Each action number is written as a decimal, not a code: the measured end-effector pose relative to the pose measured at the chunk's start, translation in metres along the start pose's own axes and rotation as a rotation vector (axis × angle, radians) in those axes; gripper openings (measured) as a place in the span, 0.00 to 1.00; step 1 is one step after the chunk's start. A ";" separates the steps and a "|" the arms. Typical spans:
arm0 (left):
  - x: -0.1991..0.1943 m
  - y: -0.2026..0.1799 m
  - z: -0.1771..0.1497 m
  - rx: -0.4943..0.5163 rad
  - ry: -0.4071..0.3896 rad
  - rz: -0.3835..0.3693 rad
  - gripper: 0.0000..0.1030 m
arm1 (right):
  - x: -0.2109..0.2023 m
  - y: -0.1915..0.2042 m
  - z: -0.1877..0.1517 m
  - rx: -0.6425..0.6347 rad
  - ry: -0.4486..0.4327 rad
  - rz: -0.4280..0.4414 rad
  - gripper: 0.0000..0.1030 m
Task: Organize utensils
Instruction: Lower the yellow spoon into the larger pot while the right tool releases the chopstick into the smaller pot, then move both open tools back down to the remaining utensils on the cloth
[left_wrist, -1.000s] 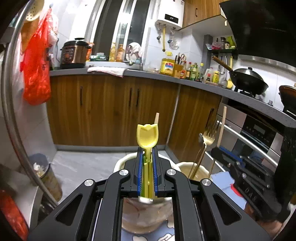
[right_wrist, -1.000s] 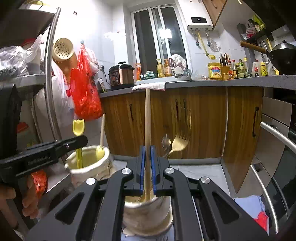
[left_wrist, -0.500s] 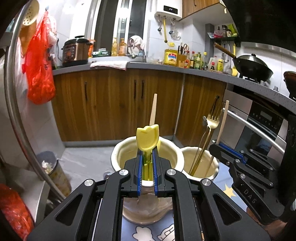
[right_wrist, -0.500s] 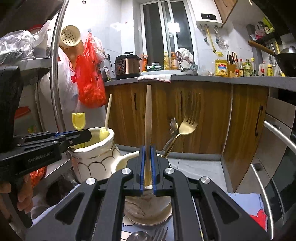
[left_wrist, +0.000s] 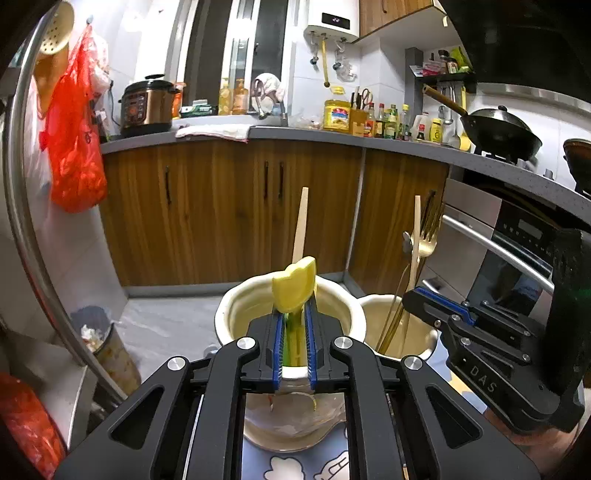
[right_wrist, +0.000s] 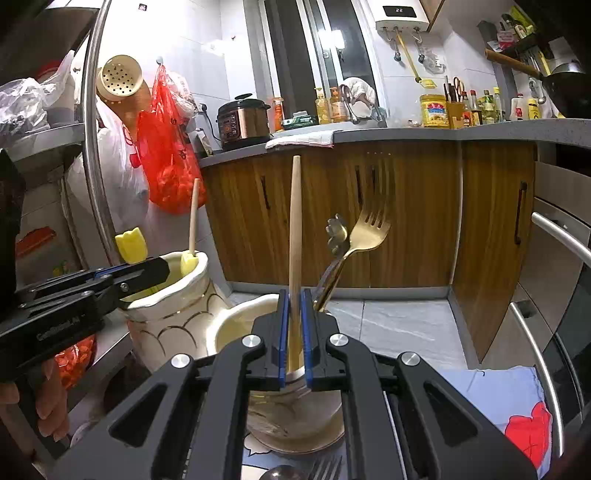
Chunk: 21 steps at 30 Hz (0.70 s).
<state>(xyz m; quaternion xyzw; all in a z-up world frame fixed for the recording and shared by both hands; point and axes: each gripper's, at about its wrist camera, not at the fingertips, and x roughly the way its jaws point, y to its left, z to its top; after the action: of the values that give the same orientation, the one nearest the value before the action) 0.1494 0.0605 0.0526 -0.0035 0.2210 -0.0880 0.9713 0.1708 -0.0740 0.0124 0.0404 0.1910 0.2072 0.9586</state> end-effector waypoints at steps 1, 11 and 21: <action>-0.001 0.000 0.000 0.001 -0.003 0.002 0.19 | 0.001 0.000 0.000 0.001 0.001 0.001 0.06; -0.007 0.004 -0.002 -0.013 -0.029 0.003 0.45 | 0.002 0.002 0.002 -0.003 0.002 0.000 0.25; -0.034 0.009 0.013 -0.052 -0.058 0.026 0.84 | -0.041 -0.009 0.020 0.023 0.010 -0.077 0.79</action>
<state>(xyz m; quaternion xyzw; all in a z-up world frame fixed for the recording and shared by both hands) 0.1262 0.0748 0.0785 -0.0283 0.1951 -0.0694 0.9779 0.1473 -0.0993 0.0436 0.0431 0.1994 0.1683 0.9644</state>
